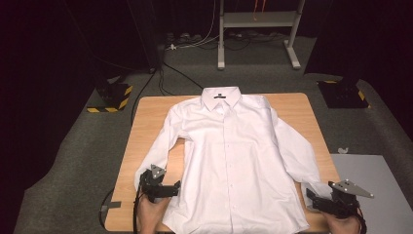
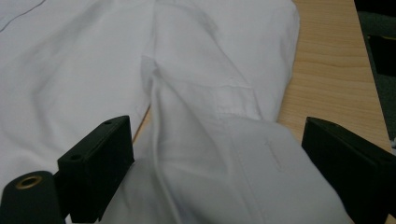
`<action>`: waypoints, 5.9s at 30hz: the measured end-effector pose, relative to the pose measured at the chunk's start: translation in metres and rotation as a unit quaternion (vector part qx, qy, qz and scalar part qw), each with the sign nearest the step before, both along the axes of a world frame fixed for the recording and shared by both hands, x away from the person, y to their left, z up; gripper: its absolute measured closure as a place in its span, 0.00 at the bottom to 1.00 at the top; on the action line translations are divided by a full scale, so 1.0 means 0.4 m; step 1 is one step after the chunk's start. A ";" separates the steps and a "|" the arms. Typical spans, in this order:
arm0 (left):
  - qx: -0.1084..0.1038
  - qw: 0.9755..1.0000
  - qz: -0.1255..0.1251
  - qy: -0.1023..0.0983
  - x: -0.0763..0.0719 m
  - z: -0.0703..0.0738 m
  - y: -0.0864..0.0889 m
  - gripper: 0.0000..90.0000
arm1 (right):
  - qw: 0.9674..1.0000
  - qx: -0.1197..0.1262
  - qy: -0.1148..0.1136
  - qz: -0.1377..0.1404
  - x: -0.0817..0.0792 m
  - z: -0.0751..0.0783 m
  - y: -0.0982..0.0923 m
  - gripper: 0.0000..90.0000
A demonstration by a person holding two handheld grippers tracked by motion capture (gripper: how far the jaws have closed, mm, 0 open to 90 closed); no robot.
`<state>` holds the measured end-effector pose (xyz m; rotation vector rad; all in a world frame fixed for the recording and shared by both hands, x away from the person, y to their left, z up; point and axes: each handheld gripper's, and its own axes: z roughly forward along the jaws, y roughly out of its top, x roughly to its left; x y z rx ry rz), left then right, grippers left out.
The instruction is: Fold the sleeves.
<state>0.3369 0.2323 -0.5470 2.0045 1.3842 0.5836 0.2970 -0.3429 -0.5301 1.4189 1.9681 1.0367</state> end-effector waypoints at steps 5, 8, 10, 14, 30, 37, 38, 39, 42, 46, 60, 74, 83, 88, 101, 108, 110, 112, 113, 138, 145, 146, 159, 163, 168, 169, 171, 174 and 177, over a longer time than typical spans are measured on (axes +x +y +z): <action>0.000 1.000 0.000 -0.001 0.000 0.000 0.000 0.03 | 1.000 -0.014 -0.008 0.013 -0.020 0.002 0.011 0.16; 0.000 1.000 0.001 -0.001 0.000 0.000 0.001 0.03 | 1.000 -0.021 -0.006 0.021 -0.020 -0.002 0.015 0.26; 0.000 1.000 0.001 -0.002 0.000 0.000 0.001 0.03 | 0.999 -0.026 -0.004 0.024 -0.018 -0.008 0.011 0.42; 0.000 1.000 0.001 -0.002 -0.001 0.000 0.001 0.03 | 1.000 -0.019 0.001 0.025 -0.019 -0.011 0.001 0.59; 0.000 1.000 0.004 -0.005 -0.002 0.001 0.002 0.06 | 0.998 0.047 -0.017 0.024 0.004 0.052 -0.066 0.95; -0.002 1.000 0.006 -0.007 -0.002 0.001 0.002 0.07 | 0.996 0.082 -0.037 0.011 0.009 0.091 -0.101 0.96; -0.002 1.000 0.006 -0.007 -0.002 0.001 0.002 0.07 | 0.996 0.084 -0.039 0.010 0.010 0.097 -0.104 0.96; -0.002 1.000 0.006 -0.007 -0.002 0.001 0.002 0.07 | 0.995 0.087 -0.041 0.010 0.011 0.104 -0.107 0.96; -0.002 1.000 0.007 -0.008 -0.003 0.001 0.002 0.08 | 0.994 0.097 -0.050 0.011 0.020 0.131 -0.117 0.96; -0.002 1.000 0.007 -0.008 -0.003 0.001 0.003 0.08 | 0.993 0.104 -0.058 0.012 0.034 0.162 -0.124 0.96; -0.003 1.000 0.009 -0.009 -0.003 0.001 0.003 0.09 | 0.992 0.098 -0.071 0.025 0.091 0.241 -0.110 0.96; -0.003 1.000 0.010 -0.009 -0.003 0.001 0.003 0.09 | 0.990 0.096 -0.088 0.047 0.126 0.309 -0.075 0.96; -0.003 1.000 0.009 -0.010 -0.004 0.001 0.003 0.10 | 0.990 0.088 -0.093 0.066 0.150 0.344 -0.034 0.96; -0.002 1.000 0.008 -0.010 -0.004 0.001 0.003 0.10 | 0.989 0.086 -0.093 0.077 0.167 0.360 -0.006 0.96; -0.002 1.000 0.007 -0.010 -0.004 0.001 0.003 0.10 | 0.988 0.090 -0.094 0.088 0.193 0.383 0.027 0.96; -0.002 1.000 0.007 -0.010 -0.004 0.001 0.003 0.10 | 0.987 0.096 -0.092 0.091 0.206 0.389 0.039 0.96; -0.002 1.000 0.007 -0.010 -0.004 0.001 0.003 0.10 | 0.987 0.096 -0.091 0.092 0.209 0.389 0.043 0.96; -0.002 1.000 0.007 -0.010 -0.004 0.001 0.003 0.10 | 0.987 0.097 -0.091 0.093 0.211 0.390 0.045 0.96; -0.002 1.000 0.007 -0.010 -0.004 0.001 0.002 0.10 | 0.987 0.097 -0.091 0.094 0.213 0.391 0.047 0.96; -0.002 1.000 0.007 -0.010 -0.004 0.001 0.003 0.10 | 0.984 0.089 -0.087 0.131 0.269 0.441 0.168 0.96; -0.002 1.000 0.007 -0.010 -0.004 0.001 0.003 0.10 | 0.983 0.091 -0.081 0.140 0.300 0.447 0.213 0.96; -0.002 1.000 0.007 -0.010 -0.004 0.001 0.003 0.10 | 0.982 0.094 -0.079 0.141 0.304 0.447 0.217 0.96; -0.002 1.000 0.007 -0.010 -0.004 0.001 0.003 0.10 | 0.981 0.101 -0.076 0.147 0.344 0.458 0.269 0.96; -0.002 1.000 0.007 -0.010 -0.004 0.001 0.003 0.10 | 0.981 0.104 -0.074 0.146 0.355 0.458 0.278 0.96; -0.001 1.000 0.007 -0.010 -0.004 0.001 0.002 0.10 | 0.981 0.108 -0.074 0.144 0.369 0.461 0.288 0.96; -0.001 1.000 0.007 -0.010 -0.004 0.002 0.002 0.10 | 0.981 0.107 -0.074 0.144 0.372 0.461 0.290 0.96; -0.001 1.000 0.007 -0.010 -0.004 0.001 0.002 0.10 | 0.981 0.105 -0.074 0.144 0.377 0.463 0.296 0.96; -0.001 1.000 0.007 -0.010 -0.004 0.001 0.002 0.10 | 0.982 0.100 -0.075 0.144 0.383 0.466 0.306 0.96; -0.001 1.000 0.008 -0.010 -0.004 0.001 0.002 0.10 | 0.982 0.099 -0.074 0.144 0.390 0.466 0.317 0.96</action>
